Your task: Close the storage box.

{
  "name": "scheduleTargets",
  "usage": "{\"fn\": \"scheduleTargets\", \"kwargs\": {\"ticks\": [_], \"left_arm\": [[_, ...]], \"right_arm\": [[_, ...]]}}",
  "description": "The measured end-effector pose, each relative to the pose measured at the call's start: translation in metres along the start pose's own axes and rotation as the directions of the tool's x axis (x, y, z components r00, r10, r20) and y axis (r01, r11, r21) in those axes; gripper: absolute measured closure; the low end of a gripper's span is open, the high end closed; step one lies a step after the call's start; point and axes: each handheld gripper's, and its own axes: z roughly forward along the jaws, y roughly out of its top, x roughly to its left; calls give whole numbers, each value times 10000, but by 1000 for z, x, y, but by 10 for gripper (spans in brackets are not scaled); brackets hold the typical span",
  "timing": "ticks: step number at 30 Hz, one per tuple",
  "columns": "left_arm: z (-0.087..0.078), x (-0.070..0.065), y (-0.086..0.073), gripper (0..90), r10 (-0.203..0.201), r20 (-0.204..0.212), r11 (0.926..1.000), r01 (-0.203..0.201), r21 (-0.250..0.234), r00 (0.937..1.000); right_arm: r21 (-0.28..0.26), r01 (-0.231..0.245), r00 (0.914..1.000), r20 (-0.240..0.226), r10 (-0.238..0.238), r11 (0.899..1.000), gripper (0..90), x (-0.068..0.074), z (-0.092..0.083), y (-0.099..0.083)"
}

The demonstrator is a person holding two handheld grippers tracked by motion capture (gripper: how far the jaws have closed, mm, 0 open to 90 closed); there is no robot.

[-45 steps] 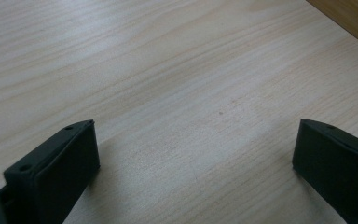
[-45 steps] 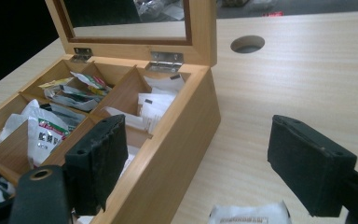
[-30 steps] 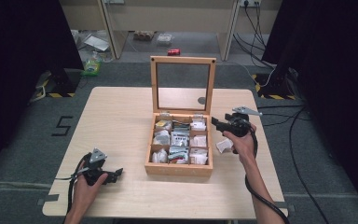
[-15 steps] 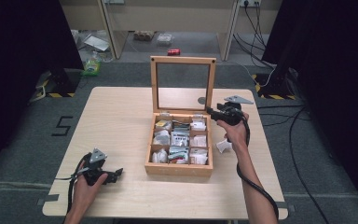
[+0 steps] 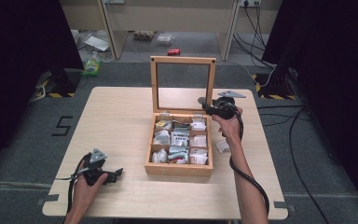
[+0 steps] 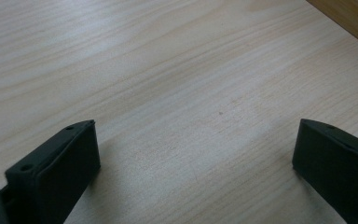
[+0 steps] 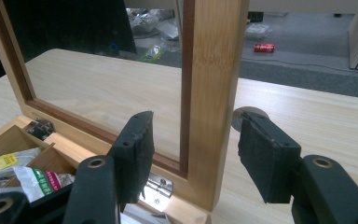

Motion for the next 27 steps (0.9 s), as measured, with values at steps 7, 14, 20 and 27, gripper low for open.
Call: {"fn": "scheduleTargets", "kwargs": {"ticks": [7,14,20,27], "left_arm": [[0,0,0,0,-15,9,10000,15,-13,10000],[0,0,0,0,-15,33,10000,15,-5,10000],[0,0,0,0,-23,40,10000,23,-3,10000],[0,0,0,0,-19,38,10000,19,-4,10000]], "right_arm": [[28,55,10000,-43,-55,10000,467,0,7,2],[78,340,9994,15,-340,9994,484,4,12,4],[-135,372,9992,-158,-374,9992,532,1,8,3],[-301,338,9991,-255,-346,9990,532,2,4,1]]}}
